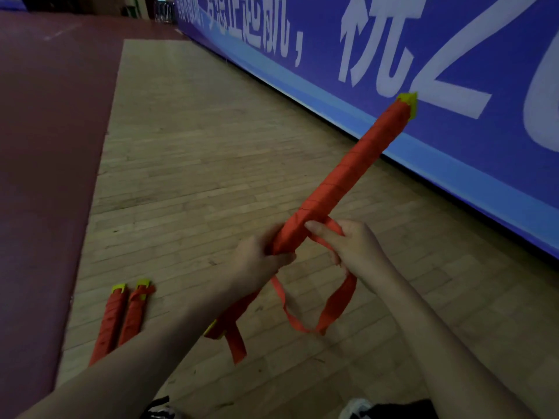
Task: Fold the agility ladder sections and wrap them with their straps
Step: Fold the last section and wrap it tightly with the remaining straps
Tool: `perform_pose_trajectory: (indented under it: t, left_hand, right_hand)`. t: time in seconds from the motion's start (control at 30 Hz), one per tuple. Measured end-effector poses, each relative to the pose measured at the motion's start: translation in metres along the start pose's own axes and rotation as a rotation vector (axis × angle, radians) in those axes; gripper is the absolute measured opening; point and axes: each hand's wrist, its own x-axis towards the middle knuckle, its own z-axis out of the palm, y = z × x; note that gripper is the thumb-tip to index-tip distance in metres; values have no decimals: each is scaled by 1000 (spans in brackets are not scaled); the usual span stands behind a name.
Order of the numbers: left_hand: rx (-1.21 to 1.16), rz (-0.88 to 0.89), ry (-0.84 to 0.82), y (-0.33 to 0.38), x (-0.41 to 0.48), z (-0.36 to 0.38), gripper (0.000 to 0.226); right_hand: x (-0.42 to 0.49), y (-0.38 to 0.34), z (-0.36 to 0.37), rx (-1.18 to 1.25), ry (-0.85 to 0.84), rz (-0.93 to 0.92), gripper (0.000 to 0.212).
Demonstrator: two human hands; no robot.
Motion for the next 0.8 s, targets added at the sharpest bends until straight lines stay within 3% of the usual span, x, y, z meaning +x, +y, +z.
perform_pose_trajectory:
  t: [0.1,0.17,0.4,0.6,0.73,0.8]
  left_hand:
    - [561,112,98,0,-8,7,58]
    - [700,199,120,4,-10,10,57]
    - [504,247,-63,7,-9,17,56]
    - [352,343,85,6,-8,21,61]
    - [216,294,70,11,-4,13,64]
    - [102,154,-18,20,-3,5,55]
  right_hand:
    - [1,-5,8,2,42,52,50]
    - [2,-4,10,9,89,98,55]
    - [2,-2,2,51,179,151,55]
    - [5,0,2,243,196,202,44]
    - [4,0,-3,423,133,202,37]
    - [5,0,-7,492,109,186,34]
